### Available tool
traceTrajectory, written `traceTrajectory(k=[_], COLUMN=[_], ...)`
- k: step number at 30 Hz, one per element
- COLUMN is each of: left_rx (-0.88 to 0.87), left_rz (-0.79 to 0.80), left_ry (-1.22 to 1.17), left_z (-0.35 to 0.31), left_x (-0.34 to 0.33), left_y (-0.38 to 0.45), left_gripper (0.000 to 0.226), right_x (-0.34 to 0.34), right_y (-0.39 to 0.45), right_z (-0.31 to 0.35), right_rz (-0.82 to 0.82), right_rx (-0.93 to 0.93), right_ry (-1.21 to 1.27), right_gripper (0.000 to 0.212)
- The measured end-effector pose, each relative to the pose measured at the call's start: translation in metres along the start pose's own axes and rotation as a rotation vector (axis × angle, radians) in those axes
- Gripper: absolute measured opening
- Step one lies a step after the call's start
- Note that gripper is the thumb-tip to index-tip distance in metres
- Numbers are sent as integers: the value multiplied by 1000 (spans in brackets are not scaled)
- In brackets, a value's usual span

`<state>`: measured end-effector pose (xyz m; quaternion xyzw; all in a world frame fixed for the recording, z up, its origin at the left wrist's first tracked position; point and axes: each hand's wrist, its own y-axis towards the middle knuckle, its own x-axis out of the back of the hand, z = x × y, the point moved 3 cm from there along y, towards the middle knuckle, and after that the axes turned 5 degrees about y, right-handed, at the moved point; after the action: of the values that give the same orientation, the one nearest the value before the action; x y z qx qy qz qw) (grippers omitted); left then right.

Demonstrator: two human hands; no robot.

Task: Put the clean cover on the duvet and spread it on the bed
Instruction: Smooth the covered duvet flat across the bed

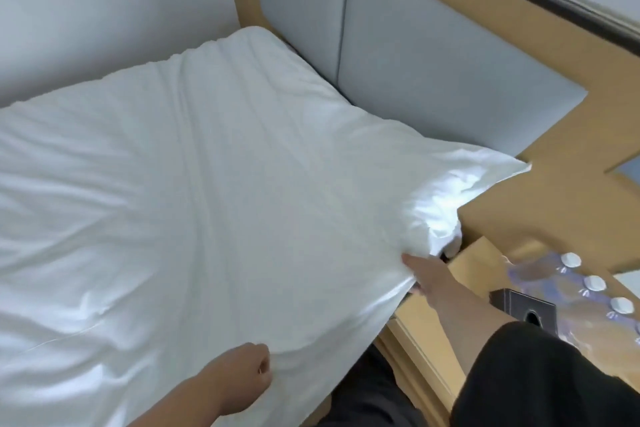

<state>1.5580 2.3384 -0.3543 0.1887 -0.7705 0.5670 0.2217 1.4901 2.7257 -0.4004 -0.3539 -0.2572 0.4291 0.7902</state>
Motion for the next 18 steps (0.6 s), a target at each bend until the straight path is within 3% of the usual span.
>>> traceTrajectory(k=[3, 6, 9, 11, 15, 18], left_rx=[37, 34, 48, 65, 42, -16], left_rz=[-1, 72, 85, 67, 54, 13], left_ry=[8, 48, 0, -52, -7, 49], left_z=[-30, -69, -107, -126, -145, -157], left_x=[30, 58, 86, 100, 126, 155], left_y=[57, 116, 168, 199, 251, 290], left_gripper=[18, 18, 14, 14, 13, 8], right_x=[14, 32, 36, 41, 68, 79], right_y=[47, 92, 141, 172, 219, 243], right_z=[-20, -13, 35, 77, 140, 136], right_rz=[-4, 3, 11, -81, -361, -389], right_rx=[-282, -349, -159, 45, 492, 609], right_ry=[-296, -548, -701, -793, -830, -1003], right_gripper=[27, 37, 26, 25, 42, 63])
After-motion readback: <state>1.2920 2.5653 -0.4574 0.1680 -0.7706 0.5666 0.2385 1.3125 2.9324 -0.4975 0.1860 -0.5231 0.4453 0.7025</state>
